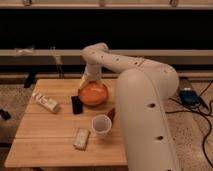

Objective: Stand the bottle upright

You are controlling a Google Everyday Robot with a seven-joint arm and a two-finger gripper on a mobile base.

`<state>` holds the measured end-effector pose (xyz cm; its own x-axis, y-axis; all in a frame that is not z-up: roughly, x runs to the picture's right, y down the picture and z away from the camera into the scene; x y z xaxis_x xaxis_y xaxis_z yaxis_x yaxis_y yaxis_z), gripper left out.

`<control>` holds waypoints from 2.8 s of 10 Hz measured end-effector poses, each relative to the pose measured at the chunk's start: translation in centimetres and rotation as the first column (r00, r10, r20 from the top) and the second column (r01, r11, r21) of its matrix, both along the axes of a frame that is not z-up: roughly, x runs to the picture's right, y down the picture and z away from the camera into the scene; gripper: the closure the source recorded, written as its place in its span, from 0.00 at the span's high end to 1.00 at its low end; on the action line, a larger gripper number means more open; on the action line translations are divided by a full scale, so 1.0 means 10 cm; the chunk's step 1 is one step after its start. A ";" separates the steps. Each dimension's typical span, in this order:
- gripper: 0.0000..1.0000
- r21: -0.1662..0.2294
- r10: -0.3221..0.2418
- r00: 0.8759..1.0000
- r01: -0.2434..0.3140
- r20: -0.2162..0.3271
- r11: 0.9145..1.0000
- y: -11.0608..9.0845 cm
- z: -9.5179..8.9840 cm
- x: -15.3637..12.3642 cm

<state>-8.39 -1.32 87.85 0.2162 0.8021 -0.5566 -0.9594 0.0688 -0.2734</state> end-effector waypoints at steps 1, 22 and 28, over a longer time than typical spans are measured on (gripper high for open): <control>0.80 0.000 0.000 1.000 0.000 0.000 1.000 0.00 0.00 0.00; 0.80 0.019 -0.179 0.979 0.178 0.102 0.984 -0.27 -0.04 -0.55; 0.80 0.123 -0.492 0.852 0.476 0.180 0.871 0.03 -0.26 -2.09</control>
<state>-29.27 -1.02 85.28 0.6874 0.6025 -0.4056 -0.7251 0.5367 -0.4315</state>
